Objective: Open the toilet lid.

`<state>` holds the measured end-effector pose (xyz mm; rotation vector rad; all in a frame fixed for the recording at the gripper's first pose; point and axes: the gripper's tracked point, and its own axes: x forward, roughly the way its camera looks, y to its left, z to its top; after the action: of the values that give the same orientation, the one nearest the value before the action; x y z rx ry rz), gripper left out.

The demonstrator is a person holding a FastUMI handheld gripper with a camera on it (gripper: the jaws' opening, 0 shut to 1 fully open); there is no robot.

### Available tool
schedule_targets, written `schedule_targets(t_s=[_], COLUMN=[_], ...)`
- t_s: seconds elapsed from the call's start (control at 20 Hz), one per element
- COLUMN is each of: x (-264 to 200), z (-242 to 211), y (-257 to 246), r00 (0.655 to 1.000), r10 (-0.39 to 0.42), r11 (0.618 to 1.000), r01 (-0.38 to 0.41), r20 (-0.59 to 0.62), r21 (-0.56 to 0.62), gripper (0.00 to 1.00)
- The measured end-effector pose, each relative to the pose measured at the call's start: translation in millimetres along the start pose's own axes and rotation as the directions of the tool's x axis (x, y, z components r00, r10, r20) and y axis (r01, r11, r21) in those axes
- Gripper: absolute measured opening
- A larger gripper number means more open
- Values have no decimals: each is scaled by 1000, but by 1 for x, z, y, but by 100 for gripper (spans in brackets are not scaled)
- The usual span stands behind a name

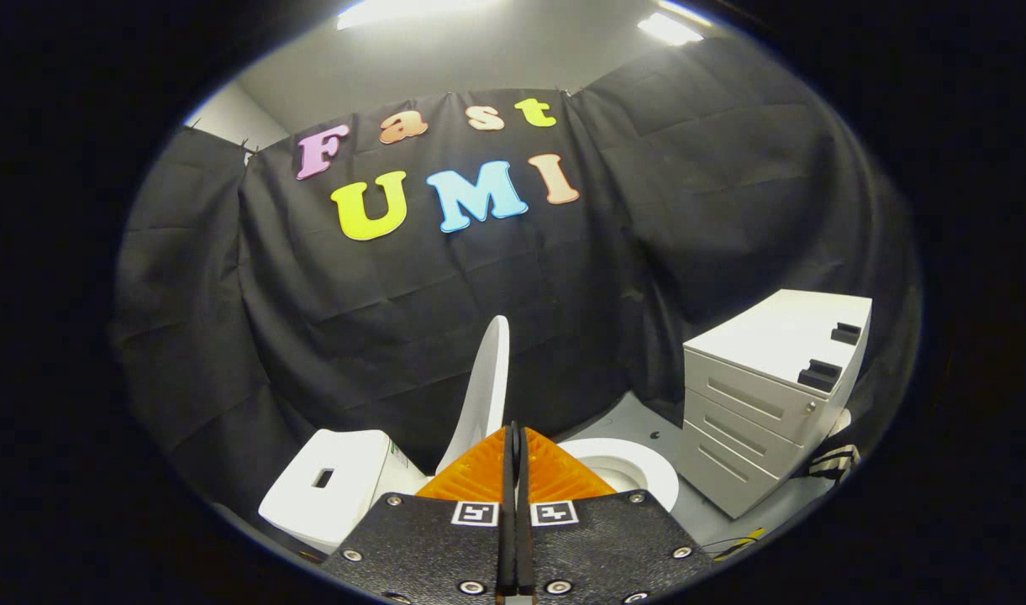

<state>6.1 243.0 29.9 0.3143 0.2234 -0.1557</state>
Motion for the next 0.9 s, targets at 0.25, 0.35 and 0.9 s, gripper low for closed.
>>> schedule_targets(t_s=[0.25, 0.35, 0.9], x=[-3, -4, -14], z=[4, 6, 12], y=[20, 27, 75], r00=[1000, 999, 993], r10=[17, 27, 101], r11=[999, 998, 989], r01=[-16, -25, -95], r20=[21, 30, 56], r21=[-36, -56, -114], gripper=[0, 0, 0])
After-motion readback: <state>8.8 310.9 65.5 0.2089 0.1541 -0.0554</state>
